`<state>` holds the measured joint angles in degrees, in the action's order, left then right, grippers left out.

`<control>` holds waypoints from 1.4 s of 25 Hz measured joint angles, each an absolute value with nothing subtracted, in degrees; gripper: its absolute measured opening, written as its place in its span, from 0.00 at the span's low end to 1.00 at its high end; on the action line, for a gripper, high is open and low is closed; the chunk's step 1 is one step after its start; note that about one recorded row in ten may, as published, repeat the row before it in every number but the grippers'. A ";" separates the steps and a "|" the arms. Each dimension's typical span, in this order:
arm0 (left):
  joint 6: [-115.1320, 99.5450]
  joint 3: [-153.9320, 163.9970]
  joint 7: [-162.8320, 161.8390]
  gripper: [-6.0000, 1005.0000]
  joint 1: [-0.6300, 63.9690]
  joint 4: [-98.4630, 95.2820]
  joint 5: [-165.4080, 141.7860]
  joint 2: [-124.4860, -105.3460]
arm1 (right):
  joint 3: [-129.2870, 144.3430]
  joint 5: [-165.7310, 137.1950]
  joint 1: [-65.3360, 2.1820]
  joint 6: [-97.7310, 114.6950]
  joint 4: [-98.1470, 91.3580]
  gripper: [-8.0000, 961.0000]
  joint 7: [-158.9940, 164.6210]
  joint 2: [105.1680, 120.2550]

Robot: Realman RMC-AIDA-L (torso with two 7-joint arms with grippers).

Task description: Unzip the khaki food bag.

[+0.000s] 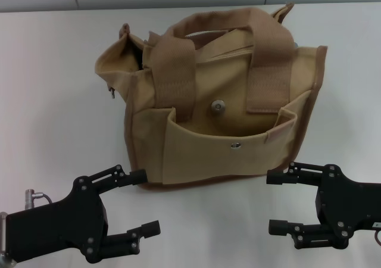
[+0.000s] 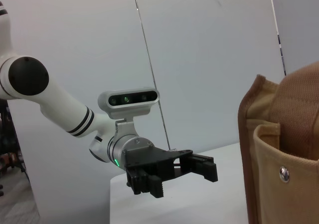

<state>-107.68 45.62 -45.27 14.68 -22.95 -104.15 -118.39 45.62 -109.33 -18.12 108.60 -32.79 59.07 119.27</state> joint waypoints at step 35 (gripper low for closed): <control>-107.23 46.14 -45.21 0.80 15.22 -22.94 -104.12 -118.57 | 46.50 -109.43 -18.81 107.81 -32.31 0.81 59.06 119.44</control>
<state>-107.23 46.14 -45.21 15.22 -22.94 -104.12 -118.57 46.50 -109.43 -18.81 107.81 -32.31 59.06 119.44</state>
